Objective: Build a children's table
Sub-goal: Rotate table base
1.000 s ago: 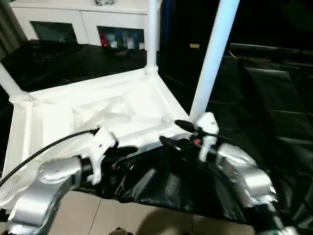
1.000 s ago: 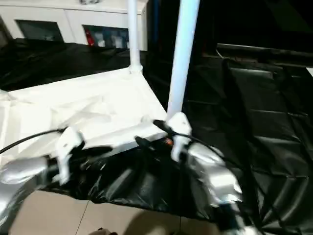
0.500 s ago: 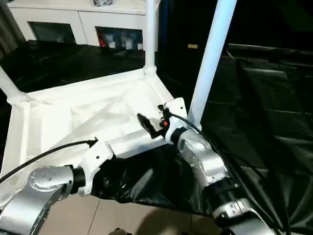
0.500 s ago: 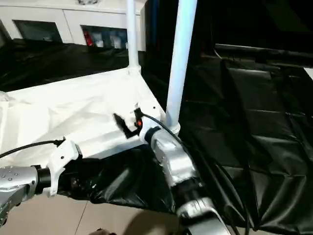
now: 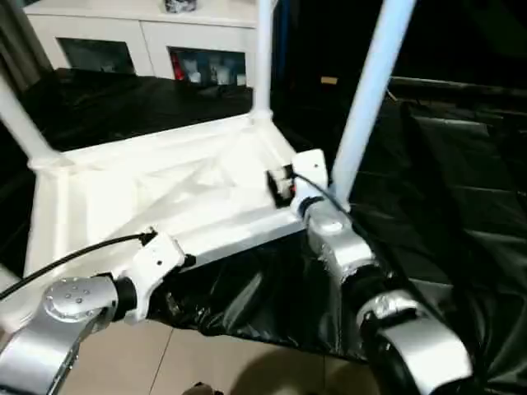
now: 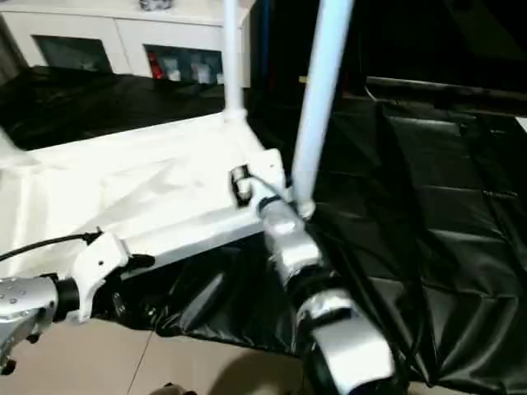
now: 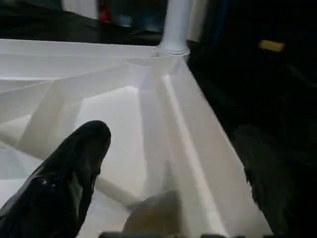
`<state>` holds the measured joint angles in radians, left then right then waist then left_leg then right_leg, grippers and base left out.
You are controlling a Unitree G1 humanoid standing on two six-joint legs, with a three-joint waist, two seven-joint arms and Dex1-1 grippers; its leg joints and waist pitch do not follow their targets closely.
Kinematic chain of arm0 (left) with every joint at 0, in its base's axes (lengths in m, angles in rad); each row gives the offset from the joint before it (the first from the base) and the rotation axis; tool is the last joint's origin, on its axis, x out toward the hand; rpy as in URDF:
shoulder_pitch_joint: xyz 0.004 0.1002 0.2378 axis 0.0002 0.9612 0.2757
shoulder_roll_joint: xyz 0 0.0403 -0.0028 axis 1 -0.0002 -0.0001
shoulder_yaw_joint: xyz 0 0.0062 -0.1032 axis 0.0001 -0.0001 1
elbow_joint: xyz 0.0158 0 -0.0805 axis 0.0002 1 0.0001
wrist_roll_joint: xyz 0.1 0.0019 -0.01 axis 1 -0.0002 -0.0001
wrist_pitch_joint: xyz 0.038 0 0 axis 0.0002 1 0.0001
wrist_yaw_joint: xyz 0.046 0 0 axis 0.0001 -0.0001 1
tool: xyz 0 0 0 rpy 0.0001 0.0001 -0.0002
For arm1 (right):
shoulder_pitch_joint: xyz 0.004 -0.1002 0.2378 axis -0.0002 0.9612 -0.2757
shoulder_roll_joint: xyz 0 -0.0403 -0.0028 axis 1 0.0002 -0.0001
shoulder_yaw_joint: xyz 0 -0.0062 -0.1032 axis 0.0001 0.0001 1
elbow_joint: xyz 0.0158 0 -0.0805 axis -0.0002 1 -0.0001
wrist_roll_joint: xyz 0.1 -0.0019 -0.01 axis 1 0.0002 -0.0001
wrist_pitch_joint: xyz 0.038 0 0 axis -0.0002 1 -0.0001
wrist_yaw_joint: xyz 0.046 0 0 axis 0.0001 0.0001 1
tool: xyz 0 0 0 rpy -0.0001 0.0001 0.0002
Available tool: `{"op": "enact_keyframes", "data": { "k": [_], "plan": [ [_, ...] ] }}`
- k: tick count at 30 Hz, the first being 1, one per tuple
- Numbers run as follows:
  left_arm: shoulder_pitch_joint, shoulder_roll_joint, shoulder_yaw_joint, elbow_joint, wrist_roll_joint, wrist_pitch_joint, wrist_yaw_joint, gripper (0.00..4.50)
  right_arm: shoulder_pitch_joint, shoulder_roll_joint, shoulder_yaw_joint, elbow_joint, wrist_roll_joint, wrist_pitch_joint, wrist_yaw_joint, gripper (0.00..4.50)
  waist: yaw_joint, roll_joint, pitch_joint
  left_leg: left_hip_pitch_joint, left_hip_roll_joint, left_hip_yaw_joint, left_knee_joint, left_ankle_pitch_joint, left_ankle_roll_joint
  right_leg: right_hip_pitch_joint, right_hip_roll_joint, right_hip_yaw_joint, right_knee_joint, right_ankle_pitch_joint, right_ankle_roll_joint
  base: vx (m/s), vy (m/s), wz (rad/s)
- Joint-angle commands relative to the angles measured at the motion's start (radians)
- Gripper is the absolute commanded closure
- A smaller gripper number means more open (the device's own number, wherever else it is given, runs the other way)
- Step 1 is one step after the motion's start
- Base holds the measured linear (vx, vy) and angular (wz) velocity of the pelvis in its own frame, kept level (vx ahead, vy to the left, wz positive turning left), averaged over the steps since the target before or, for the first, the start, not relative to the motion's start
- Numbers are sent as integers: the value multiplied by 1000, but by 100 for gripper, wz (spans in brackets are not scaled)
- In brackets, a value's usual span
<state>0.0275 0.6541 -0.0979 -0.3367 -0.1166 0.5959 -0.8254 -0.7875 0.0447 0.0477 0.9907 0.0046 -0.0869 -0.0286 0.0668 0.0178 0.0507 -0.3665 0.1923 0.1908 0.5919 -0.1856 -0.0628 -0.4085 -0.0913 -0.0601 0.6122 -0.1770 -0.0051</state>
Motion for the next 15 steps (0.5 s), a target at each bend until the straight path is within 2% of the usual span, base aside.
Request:
{"op": "enact_keyframes", "data": {
  "k": [1,2,5,6,7,8,10,13,15],
  "plan": [
    [-5,26,2,22,35,-7,29,5,-17,-52,-48,37,1,-23,-51,0,-6,19,-56,24,24,-14,-81,-360,-55,26,-33,41,-68,-253,-164,0,0,0],
    [-6,28,1,29,45,-14,41,5,-21,-64,-53,45,4,-27,-54,0,-4,15,-57,24,24,-13,-80,-357,-53,26,-33,40,-69,-256,-161,0,0,0],
    [-19,31,-1,58,67,-39,66,5,-39,-91,-69,77,4,-46,-71,0,-1,16,-59,20,23,-14,-78,-339,-50,29,-33,40,-66,-244,-159,0,0,0],
    [-30,27,3,68,70,-43,76,5,-40,-104,-78,79,8,-48,-74,0,0,21,-60,21,23,-13,-77,-337,-50,29,-33,40,-64,-240,-159,0,0,0],
    [-39,26,5,77,72,-48,80,5,-40,-113,-83,77,9,-48,-76,0,2,18,-60,22,22,-12,-76,-332,-49,29,-32,40,-65,-234,-160,0,0,0],
    [-50,23,7,86,75,-52,86,5,-37,-126,-88,72,10,-48,-79,0,6,22,-62,22,22,-13,-75,-320,-48,30,-32,40,-63,-222,-160,0,0,0],
    [-59,20,7,96,81,-57,93,5,-37,-139,-92,74,9,-52,-82,0,9,18,-63,19,22,-12,-75,-307,-48,32,-31,39,-61,-204,-161,0,0,0],
    [-83,9,1,139,108,-89,123,5,-27,-190,-109,89,8,-70,-94,0,12,19,-65,19,21,-11,-71,-289,-47,32,-30,38,-58,-179,-166,0,0,0],
    [-89,-3,0,158,116,-107,144,5,-20,-216,-118,94,12,-73,-96,0,12,16,-67,16,20,-12,-70,-281,-45,36,-30,37,-56,-167,-168,0,0,0]
  ]
}}
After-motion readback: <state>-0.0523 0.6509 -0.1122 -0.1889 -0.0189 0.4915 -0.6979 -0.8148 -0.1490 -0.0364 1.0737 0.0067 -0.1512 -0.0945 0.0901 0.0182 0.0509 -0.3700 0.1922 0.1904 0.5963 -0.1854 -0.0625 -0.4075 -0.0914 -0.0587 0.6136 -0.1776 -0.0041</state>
